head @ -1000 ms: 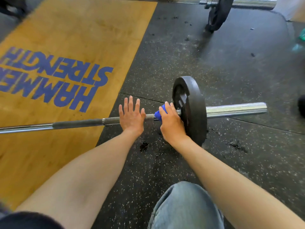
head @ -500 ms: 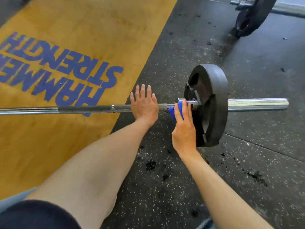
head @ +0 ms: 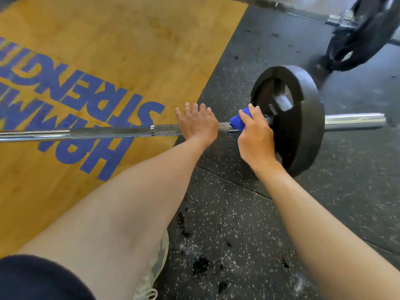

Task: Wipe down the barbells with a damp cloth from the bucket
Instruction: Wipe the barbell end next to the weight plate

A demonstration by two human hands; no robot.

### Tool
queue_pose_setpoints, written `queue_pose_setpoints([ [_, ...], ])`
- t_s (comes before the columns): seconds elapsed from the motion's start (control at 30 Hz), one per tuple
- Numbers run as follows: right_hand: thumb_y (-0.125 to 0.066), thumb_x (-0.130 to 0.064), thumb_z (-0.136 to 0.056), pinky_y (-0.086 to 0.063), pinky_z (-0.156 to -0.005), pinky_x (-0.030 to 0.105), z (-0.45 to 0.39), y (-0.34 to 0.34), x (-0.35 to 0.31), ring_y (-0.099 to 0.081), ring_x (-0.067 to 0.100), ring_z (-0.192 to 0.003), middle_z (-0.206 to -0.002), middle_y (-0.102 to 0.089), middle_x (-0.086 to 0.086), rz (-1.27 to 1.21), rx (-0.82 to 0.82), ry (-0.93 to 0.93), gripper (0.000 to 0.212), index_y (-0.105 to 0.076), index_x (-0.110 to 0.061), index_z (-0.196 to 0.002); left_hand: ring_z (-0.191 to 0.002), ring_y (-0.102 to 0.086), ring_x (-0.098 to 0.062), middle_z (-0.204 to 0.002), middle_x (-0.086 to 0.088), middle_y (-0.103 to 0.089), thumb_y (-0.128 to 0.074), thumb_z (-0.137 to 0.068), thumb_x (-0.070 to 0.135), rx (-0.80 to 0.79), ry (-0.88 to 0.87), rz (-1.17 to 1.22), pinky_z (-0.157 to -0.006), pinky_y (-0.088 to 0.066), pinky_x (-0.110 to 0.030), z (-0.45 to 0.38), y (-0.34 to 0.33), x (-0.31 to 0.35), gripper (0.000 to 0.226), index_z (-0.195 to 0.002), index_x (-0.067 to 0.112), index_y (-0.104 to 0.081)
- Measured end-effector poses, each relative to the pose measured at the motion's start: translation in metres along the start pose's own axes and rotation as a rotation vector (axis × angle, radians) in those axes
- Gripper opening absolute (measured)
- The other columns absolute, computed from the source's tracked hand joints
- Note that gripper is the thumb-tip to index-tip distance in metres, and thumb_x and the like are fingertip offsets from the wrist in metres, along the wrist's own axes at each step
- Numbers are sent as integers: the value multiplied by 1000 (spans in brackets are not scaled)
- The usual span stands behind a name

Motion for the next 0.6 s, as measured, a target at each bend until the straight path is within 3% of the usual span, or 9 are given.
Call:
queue_pose_setpoints([
  [0.13, -47, 14, -93, -30, -121, 45, -24, -7, -5, -32, 33, -149, -159, -37, 15, -24, 73, 4, 55, -51, -2, -145, -155, -20, -28, -160, -6, -41, -11, -109, 34, -72, 20, -34, -125, -2, -55, -29, 7, 1, 56, -151, 15, -44],
  [0.2, -45, 18, -91, -28, -117, 37, -5, -13, -3, -25, 33, -152, -163, -31, 14, -6, 110, 26, 63, -47, -4, -149, -155, -20, -29, -160, -8, -41, -11, -109, 33, -104, 18, -45, -125, -1, -55, -38, 9, 3, 57, -152, 13, -42],
  [0.3, -44, 16, -92, -27, -117, 35, -16, -12, -1, -22, 30, -153, -164, -29, 13, 13, 65, 50, 62, -47, -6, -150, -155, -23, -28, -159, -9, -43, -11, -109, 32, -105, 24, -84, -125, -2, -55, -43, 12, 5, 59, -149, 10, -47],
  [0.43, -42, 5, -97, -26, -118, 36, -70, -7, -5, -34, 27, -147, -158, -41, 12, 29, -51, 4, 46, -59, -4, -139, -154, -25, -28, -157, -13, -45, -14, -108, 32, -141, 33, -134, -126, -4, -54, -38, 12, 6, 59, -143, 5, -53],
  [0.6, -51, 11, -92, -37, -113, 43, -9, -7, -2, -38, 34, -145, -155, -42, 16, 13, 95, -4, 49, -59, -2, -139, -153, -27, -29, -154, -11, -48, -14, -108, 31, -116, 13, -158, -125, -8, -56, -16, 10, 6, 58, -141, 9, -56],
])
Point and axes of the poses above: each hand's wrist, its own z-axis away from the middle knuckle, its own y-axis out of the back of the hand, x = y × z, the point moved 7 cm from there along -z, towards the middle knuckle
